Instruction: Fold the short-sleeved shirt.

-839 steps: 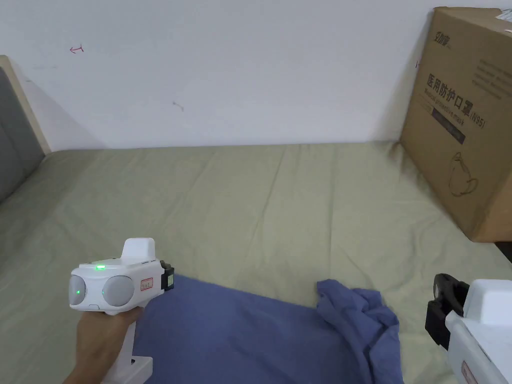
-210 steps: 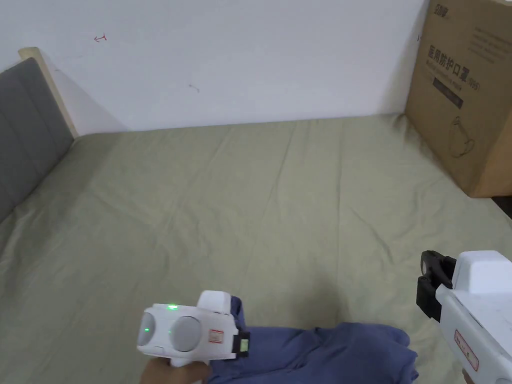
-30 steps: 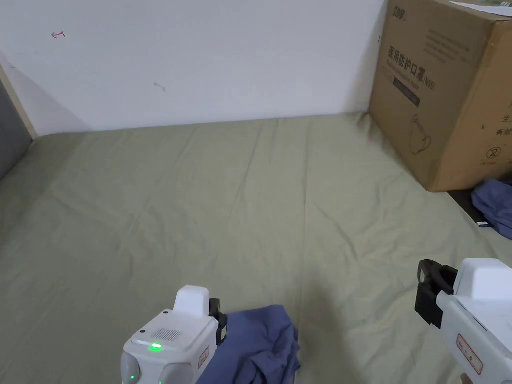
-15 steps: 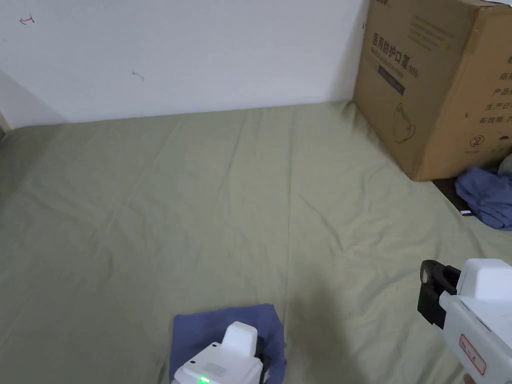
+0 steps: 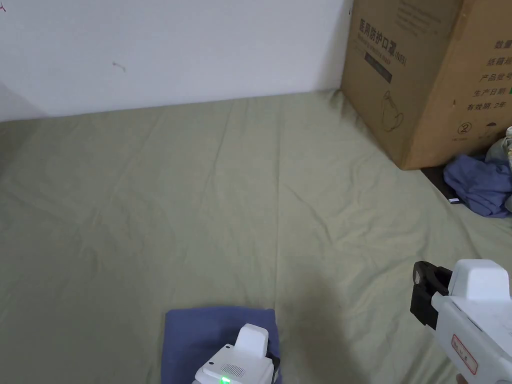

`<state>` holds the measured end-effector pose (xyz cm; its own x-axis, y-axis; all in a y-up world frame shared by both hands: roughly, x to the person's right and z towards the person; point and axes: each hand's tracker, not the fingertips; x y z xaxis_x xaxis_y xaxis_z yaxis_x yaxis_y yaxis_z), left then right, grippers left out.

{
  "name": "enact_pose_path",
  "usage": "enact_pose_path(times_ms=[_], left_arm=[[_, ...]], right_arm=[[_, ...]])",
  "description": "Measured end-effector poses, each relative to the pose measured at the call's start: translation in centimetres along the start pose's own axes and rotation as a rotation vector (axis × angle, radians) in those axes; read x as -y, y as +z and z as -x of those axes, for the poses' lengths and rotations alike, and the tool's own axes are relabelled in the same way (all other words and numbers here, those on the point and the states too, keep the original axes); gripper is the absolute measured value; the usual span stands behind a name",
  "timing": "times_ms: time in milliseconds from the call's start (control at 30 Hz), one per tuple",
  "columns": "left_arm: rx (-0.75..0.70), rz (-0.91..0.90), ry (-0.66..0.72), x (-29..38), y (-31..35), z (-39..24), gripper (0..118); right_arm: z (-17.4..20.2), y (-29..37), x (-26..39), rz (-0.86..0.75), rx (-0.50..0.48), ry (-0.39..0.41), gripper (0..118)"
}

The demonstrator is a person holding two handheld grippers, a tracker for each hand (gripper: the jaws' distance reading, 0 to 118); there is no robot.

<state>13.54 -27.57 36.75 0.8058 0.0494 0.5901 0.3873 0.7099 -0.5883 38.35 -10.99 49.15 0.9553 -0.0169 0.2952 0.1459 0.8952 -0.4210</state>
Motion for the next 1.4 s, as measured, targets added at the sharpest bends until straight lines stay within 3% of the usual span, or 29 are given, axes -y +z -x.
enact_pose_path(times_ms=[267, 733, 1100, 1400], left_arm=[[-0.001, -0.207, 0.041, -3.2, 6.8, 1.9, 0], [-0.321, -0.592, 0.059, -8.6, 21.2, 10.4, 0], [-0.468, -0.646, 0.106, -6.4, 26.3, 14.5, 0], [-0.502, -0.631, 0.152, -5.2, 27.1, 16.0, 0]], right_arm=[[1.6, 0.9, -1.5, -0.049, -0.030, 0.012, 0], [8.4, 5.0, -4.2, -0.228, -0.129, 0.043, 0], [10.6, 5.1, -4.6, -0.311, -0.131, 0.064, 0], [12.1, 2.9, -3.4, -0.260, -0.164, 0.076, 0]])
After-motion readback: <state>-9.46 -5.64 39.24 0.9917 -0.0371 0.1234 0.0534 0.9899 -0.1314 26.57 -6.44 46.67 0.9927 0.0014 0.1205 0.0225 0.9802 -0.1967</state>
